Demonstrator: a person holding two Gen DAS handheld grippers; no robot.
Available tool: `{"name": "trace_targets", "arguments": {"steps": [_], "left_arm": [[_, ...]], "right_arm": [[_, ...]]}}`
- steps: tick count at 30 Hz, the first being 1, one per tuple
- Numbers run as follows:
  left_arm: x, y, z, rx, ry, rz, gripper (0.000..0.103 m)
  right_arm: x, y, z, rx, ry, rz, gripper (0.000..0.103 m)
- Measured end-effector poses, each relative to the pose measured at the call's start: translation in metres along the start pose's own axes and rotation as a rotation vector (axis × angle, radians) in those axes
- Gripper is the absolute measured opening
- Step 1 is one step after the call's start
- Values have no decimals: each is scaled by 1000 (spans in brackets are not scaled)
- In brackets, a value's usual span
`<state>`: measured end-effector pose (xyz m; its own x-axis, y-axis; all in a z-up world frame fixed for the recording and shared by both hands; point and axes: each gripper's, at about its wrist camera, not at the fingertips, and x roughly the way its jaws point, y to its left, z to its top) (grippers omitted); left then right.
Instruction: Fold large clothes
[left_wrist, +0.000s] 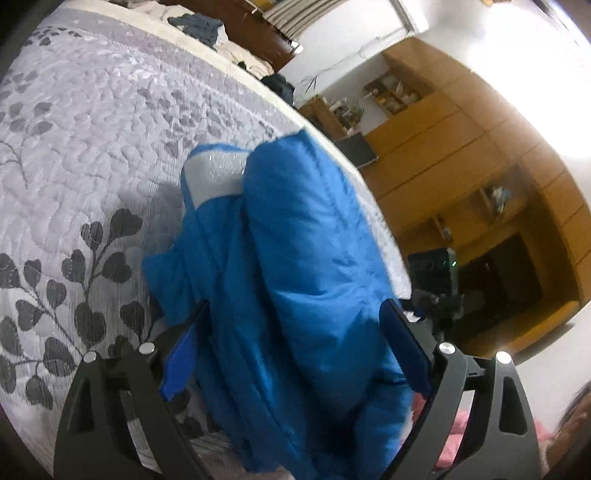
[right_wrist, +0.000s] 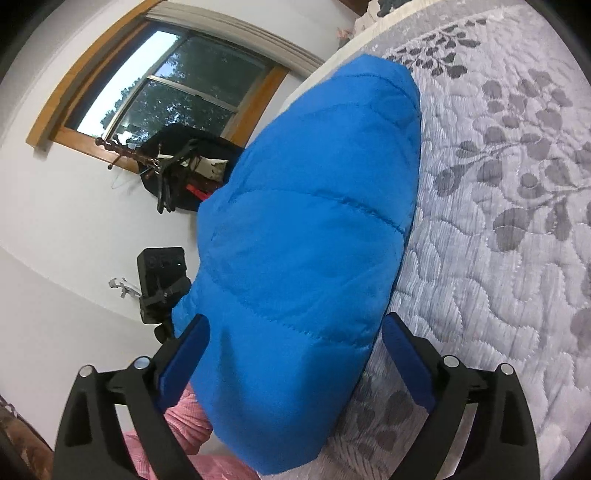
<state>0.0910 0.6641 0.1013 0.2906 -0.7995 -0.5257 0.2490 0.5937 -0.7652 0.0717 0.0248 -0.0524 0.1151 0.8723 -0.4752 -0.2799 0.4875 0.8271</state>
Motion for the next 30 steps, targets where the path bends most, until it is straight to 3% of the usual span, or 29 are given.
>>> {"name": "trace_targets", "arguments": {"steps": [8, 11, 20, 22, 24, 30], "left_arm": [[22, 19, -2, -7, 43, -67, 101], [36, 34, -3, -68, 80, -139, 101], [55, 27, -2, -40, 76, -161, 100], [57, 24, -3, -34, 62, -163, 96], [57, 21, -4, -37, 52, -173, 86], [56, 5, -6, -25, 20, -191, 73]], "right_arm": [[24, -7, 1, 18, 42, 37, 100], [30, -4, 2, 13, 39, 44, 100], [36, 6, 0, -23, 24, 26, 99], [35, 10, -2, -38, 16, 20, 95], [34, 11, -1, -47, 12, 16, 84], [15, 13, -4, -76, -16, 12, 68]]}}
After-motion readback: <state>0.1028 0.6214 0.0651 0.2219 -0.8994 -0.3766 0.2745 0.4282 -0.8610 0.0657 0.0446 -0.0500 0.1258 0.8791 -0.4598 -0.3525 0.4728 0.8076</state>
